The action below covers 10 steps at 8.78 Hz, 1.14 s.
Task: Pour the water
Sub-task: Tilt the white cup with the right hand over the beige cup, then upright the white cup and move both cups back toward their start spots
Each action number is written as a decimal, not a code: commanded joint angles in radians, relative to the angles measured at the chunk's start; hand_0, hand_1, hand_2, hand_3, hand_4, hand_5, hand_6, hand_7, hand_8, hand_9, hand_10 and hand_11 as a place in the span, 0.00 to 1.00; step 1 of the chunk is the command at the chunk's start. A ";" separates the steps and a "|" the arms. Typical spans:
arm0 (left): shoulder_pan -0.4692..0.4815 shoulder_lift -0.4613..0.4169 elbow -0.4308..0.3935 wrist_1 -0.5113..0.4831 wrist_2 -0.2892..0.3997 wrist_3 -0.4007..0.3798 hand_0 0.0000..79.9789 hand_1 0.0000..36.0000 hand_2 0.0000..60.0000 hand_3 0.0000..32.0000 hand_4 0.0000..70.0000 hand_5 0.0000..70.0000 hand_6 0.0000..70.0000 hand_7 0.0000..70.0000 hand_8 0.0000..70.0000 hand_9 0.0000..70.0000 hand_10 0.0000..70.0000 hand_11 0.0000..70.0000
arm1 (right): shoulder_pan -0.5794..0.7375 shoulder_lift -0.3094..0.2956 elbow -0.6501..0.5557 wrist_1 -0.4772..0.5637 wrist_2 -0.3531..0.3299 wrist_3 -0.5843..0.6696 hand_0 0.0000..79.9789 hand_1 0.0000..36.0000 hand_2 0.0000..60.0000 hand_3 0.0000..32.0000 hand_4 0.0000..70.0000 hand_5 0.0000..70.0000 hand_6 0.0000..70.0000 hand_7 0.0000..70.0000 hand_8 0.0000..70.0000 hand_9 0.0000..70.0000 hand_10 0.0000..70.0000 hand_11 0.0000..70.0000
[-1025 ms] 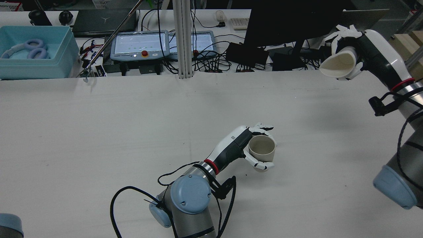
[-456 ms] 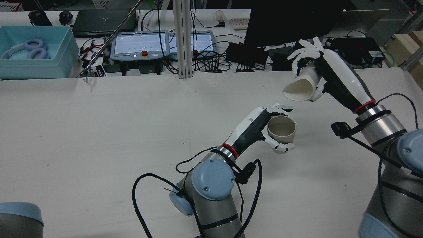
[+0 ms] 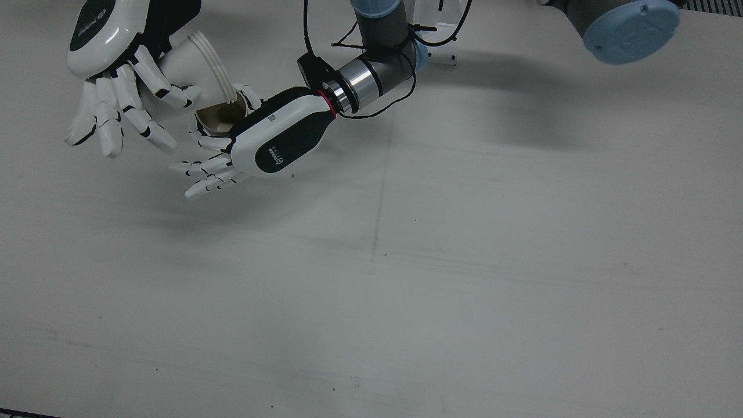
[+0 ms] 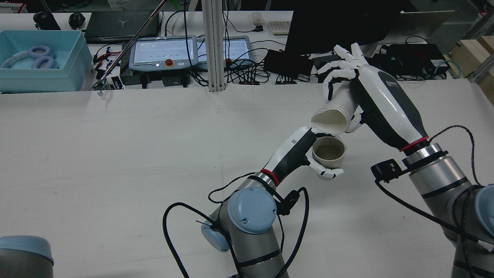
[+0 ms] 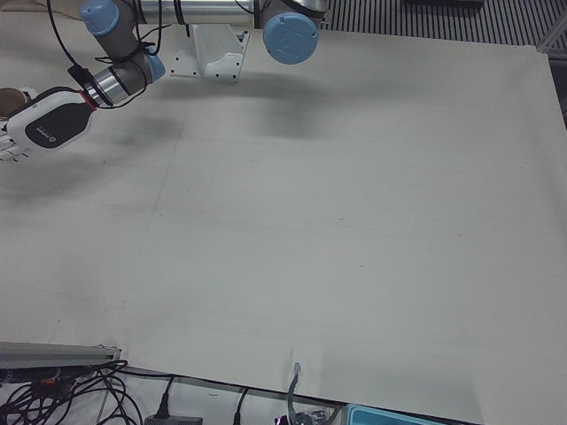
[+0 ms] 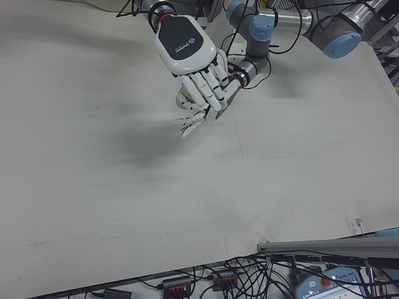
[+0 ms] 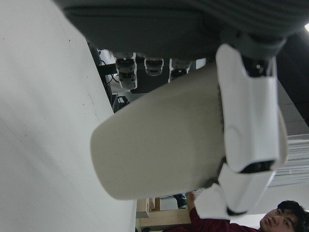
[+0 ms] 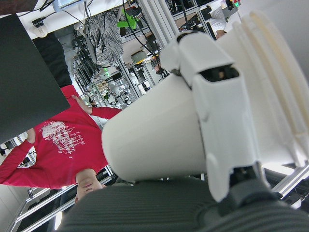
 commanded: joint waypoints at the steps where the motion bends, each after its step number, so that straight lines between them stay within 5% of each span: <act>1: -0.004 0.000 0.001 -0.006 0.009 -0.001 0.79 1.00 1.00 0.00 1.00 1.00 0.24 0.26 0.07 0.07 0.12 0.20 | -0.032 -0.010 0.037 -0.001 0.036 -0.061 1.00 1.00 1.00 0.00 1.00 1.00 0.40 0.40 0.12 0.12 0.00 0.02; 3: -0.028 0.001 -0.019 0.006 0.017 -0.003 0.79 1.00 1.00 0.00 1.00 1.00 0.23 0.26 0.07 0.07 0.11 0.19 | -0.002 -0.047 0.034 -0.001 0.036 -0.047 1.00 1.00 1.00 0.00 1.00 1.00 0.39 0.38 0.13 0.13 0.00 0.03; 5: -0.082 0.010 -0.089 0.044 0.075 -0.009 0.78 1.00 1.00 0.00 1.00 1.00 0.23 0.26 0.07 0.07 0.11 0.18 | 0.078 -0.122 -0.003 -0.001 0.009 0.172 1.00 1.00 1.00 0.00 1.00 1.00 0.38 0.35 0.13 0.13 0.02 0.06; 8: -0.148 0.108 -0.216 0.124 0.135 -0.148 0.77 1.00 1.00 0.00 1.00 1.00 0.20 0.23 0.07 0.07 0.13 0.21 | 0.349 -0.156 -0.252 0.008 -0.271 0.698 1.00 1.00 0.95 0.00 1.00 1.00 0.39 0.34 0.15 0.15 0.04 0.08; 10: -0.184 0.214 -0.357 0.167 0.150 -0.155 0.77 1.00 1.00 0.00 1.00 1.00 0.19 0.23 0.06 0.07 0.13 0.21 | 0.538 -0.157 -0.315 0.084 -0.410 0.782 0.84 0.88 0.79 0.00 1.00 0.96 0.33 0.30 0.15 0.15 0.03 0.07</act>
